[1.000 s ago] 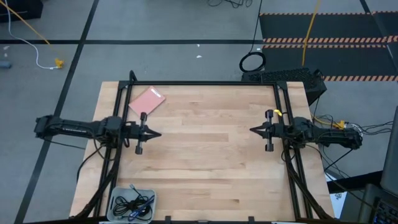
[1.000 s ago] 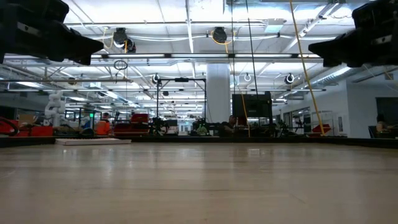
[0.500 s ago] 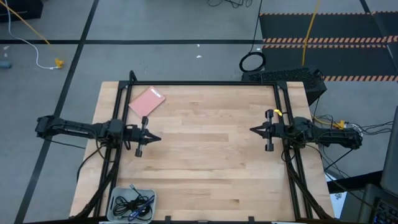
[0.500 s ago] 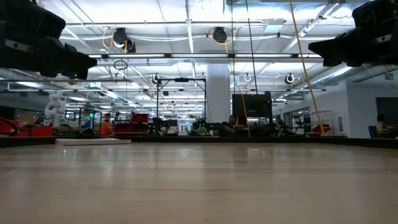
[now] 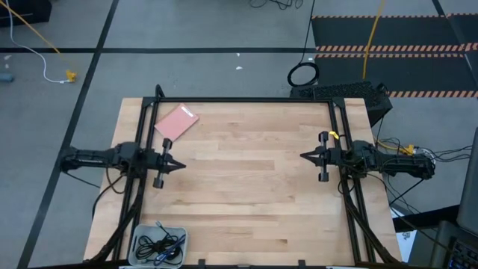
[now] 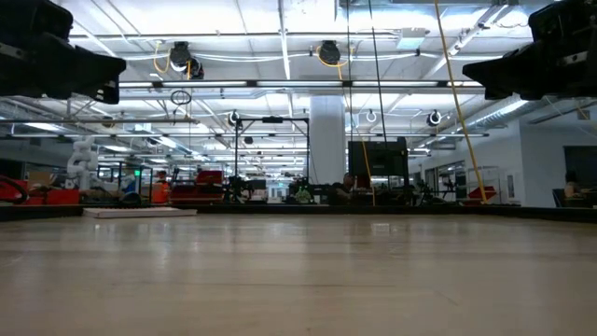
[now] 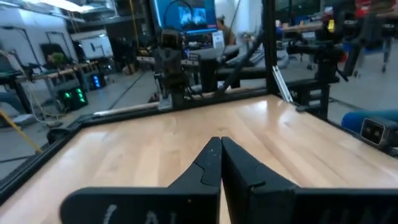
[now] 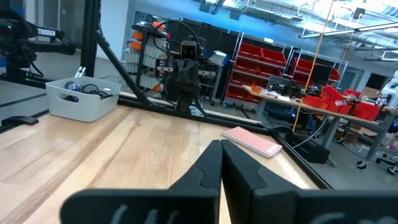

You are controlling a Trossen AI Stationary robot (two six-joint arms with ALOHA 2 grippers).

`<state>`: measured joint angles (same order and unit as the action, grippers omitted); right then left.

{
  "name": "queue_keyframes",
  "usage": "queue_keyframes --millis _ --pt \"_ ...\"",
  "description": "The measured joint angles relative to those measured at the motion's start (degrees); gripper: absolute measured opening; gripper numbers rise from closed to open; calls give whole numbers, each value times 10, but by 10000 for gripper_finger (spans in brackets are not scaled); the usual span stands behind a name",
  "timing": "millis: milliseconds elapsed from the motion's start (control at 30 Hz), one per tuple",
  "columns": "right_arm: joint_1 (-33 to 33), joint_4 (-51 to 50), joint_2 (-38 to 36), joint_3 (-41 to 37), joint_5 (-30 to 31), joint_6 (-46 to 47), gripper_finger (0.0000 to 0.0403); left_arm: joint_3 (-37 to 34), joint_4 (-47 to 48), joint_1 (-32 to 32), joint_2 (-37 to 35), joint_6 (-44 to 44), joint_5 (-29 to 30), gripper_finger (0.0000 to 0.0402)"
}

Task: Pick and place USB-C Cables
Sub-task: Return to Home Position

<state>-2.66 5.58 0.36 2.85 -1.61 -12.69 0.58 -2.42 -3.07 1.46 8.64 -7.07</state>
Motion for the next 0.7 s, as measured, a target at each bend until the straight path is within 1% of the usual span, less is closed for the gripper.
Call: queue_keyframes --millis 33,267,467,700 --pt "0 0 0 0 0 0 0 0 7 0 -14 -3 10 1" --pt "0 0 1 0 0 0 0 3 22 14 -10 17 72 3" --pt "0 -1 1 0 0 0 0 3 22 26 -10 11 71 11" --pt "0 -1 1 0 0 0 0 3 23 21 -10 2 70 5"
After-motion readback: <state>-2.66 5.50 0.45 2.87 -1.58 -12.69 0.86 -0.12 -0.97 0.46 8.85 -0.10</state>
